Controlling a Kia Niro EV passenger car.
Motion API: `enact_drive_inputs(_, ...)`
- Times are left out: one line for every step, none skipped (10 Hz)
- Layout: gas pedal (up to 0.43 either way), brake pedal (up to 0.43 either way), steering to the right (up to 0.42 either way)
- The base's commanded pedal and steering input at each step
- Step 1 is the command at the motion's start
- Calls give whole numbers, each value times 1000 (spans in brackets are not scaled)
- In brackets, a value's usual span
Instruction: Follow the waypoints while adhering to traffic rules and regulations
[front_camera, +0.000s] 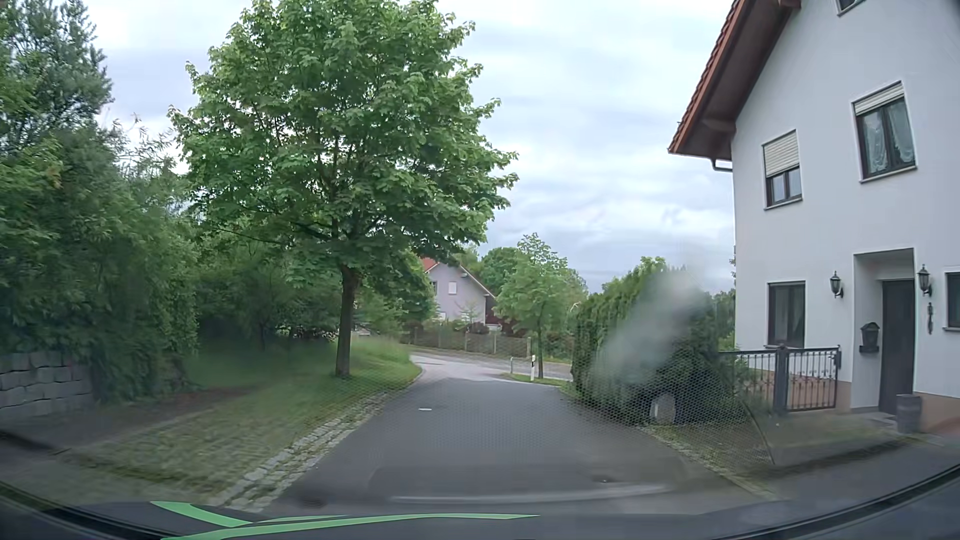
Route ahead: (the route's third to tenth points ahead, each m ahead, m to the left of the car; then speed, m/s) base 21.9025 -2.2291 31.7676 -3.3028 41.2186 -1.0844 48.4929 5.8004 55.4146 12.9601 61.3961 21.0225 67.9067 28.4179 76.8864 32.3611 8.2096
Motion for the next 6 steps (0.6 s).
enact_drive_inputs(0, 79, -6)
enact_drive_inputs(0, 79, -5)
enact_drive_inputs(0, 85, -6)
enact_drive_inputs(0, 85, -5)
enact_drive_inputs(0, 91, -5)
enact_drive_inputs(0, 91, -4)
